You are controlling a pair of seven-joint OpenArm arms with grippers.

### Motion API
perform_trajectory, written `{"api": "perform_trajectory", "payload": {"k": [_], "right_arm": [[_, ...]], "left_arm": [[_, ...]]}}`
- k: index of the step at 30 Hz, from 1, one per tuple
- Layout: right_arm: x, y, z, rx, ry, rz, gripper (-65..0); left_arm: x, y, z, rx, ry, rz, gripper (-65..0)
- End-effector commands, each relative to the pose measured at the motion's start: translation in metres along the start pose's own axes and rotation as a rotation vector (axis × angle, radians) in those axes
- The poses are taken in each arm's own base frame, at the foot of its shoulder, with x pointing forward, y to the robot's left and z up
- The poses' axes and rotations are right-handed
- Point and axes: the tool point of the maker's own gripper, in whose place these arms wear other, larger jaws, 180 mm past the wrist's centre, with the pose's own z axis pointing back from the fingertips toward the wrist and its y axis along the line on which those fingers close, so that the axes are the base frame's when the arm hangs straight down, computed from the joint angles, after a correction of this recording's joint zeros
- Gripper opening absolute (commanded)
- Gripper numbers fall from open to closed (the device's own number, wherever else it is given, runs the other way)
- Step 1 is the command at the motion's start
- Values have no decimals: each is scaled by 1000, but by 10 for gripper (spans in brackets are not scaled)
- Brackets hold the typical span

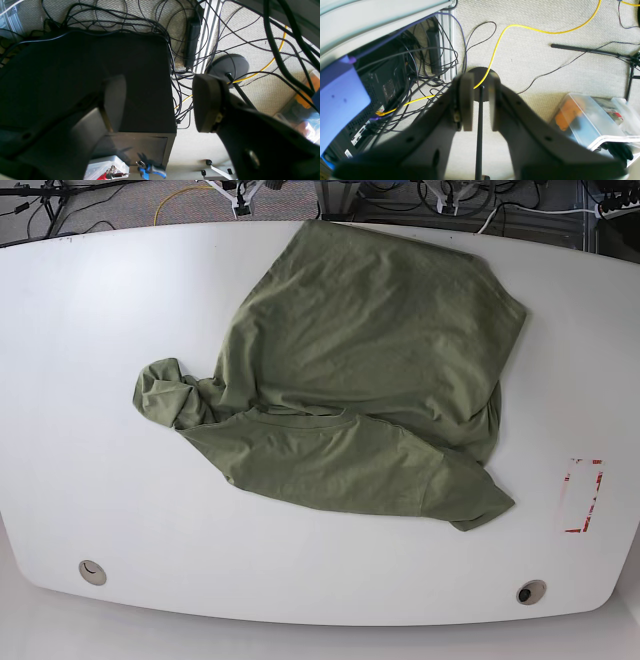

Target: Fold the T-shirt properly

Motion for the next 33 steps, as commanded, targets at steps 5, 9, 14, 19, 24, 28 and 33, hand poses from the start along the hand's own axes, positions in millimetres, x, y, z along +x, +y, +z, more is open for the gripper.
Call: {"api": "perform_trajectory", "payload": {"k": [5, 9, 14, 19, 24, 28, 33], "right_arm": [[-12, 0, 1, 0, 21, 1, -567], [-11, 0, 1, -2, 20, -1, -567], [-11, 2, 1, 1, 14, 3, -568], [-13, 3, 2, 2, 15, -1, -569], [-14, 4, 3, 0, 9, 1, -570], [-14, 5, 4, -2, 0, 3, -571], [-11, 9, 4, 3, -9, 1, -572]], "left_arm": [[-18, -5, 1, -34, 31, -5, -260], [-18, -3, 1, -27, 30, -4, -263], [-27, -2, 2, -12, 39, -1, -268], [-32, 0, 3, -6, 40, -3, -267], [-35, -1, 5, -9, 30, -4, -269], [-35, -1, 6, -12, 15, -4, -270], [-37, -3, 7, -13, 14, -3, -270]]}}
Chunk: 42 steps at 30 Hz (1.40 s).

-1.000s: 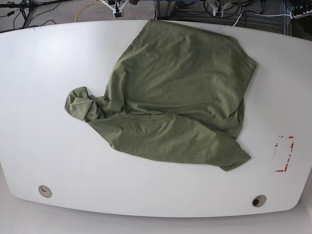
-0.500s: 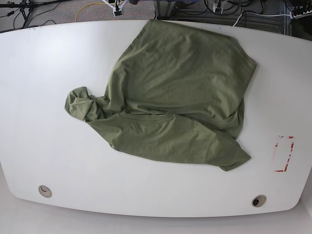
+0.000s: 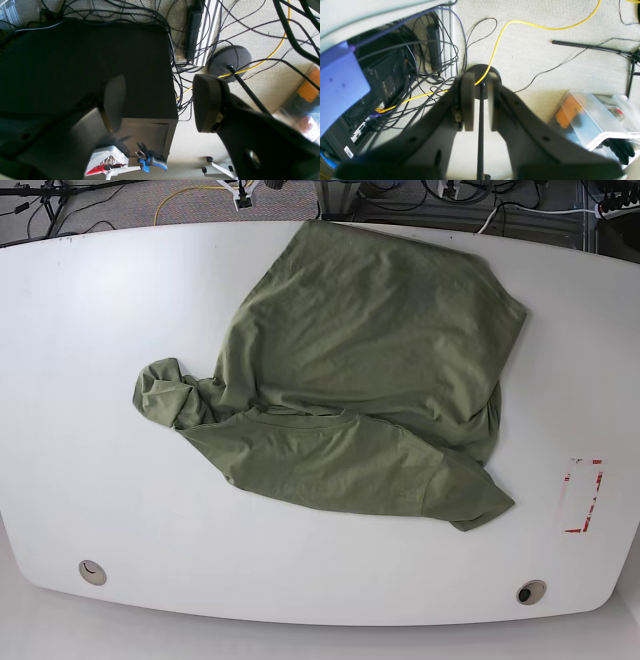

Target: Fold the T-shirt properly

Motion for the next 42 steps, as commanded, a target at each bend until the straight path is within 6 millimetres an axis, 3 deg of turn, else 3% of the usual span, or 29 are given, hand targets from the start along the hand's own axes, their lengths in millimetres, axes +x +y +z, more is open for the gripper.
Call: {"api": "perform_trajectory", "payload": {"k": [1, 14, 18, 42], "right_arm": [[3, 4, 0, 7, -13, 2, -572], [5, 0, 2, -6, -23, 3, -576], [-5, -4, 3, -7, -2, 1, -575], [-16, -7, 6, -10, 3, -8, -572]], "left_arm": [[-6, -4, 0, -8, 12, 3, -271], [-17, -2, 0, -7, 36, 19, -268], [-17, 0, 0, -2, 27, 26, -263], [-18, -2, 2, -3, -32, 78, -260]]}}
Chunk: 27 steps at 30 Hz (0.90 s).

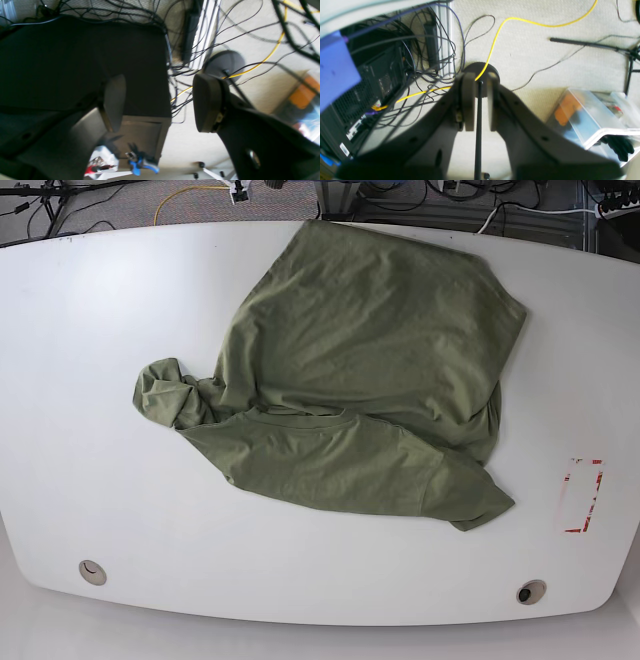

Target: Fold the T-shirt properly

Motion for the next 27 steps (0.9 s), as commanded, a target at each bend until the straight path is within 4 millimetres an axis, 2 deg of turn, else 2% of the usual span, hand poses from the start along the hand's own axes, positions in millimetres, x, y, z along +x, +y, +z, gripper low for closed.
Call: {"api": "perform_trajectory", "payload": {"k": [1, 8, 20, 26, 27], "right_arm": [[-1, -1, 1, 1, -10, -10, -571], [2, -2, 1, -7, -14, -6, -573], [-12, 0, 7, -10, -14, -2, -572], [-13, -1, 17, -26, -50, 7, -570], [-13, -4, 26, -41, -78, 13, -566]], "left_arm": [[-6, 3, 2, 4, -4, 26, -260], [-10, 10, 3, 20, -10, 106, -257], [-14, 19, 7, 38, -7, 112, -255], [-18, 30, 17, 58, -38, 82, -257], [-16, 39, 28, 77, -84, 67, -256]]}}
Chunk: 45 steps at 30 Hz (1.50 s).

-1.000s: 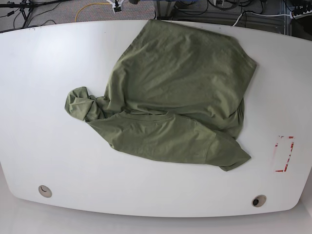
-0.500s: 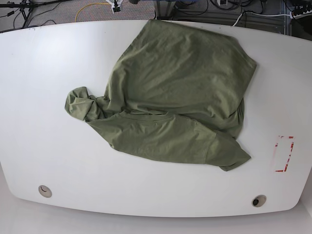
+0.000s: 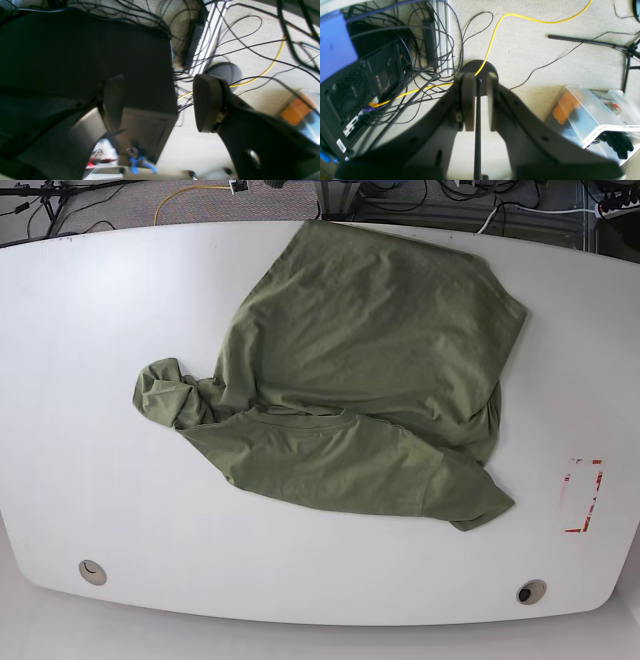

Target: Fold the T-shirt properly

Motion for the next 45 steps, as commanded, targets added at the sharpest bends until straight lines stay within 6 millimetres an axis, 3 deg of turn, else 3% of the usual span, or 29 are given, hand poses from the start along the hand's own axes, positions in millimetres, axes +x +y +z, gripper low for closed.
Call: {"api": "perform_trajectory", "payload": {"k": [1, 11, 13, 27, 35, 45], "right_arm": [[-1, -8, 23, -38, -75, 12, -563], [2, -16, 46, -69, -136, 27, -562], [9, -15, 56, -73, -166, 38, -561], [17, -10, 95, -92, -247, 55, -562], [22, -8, 109, -91, -274, 68, -558], [20, -9, 129, -112, -280, 54, -495]], "left_arm": [[-3, 23, 26, 41, -84, -36, -256], [4, 32, 59, 50, -185, -90, -254], [16, 36, 75, 60, -244, -93, -255], [15, 50, 104, 93, -295, -87, -255], [16, 46, 119, 86, -317, -120, -254], [26, 44, 147, 86, -366, -167, -255]]}}
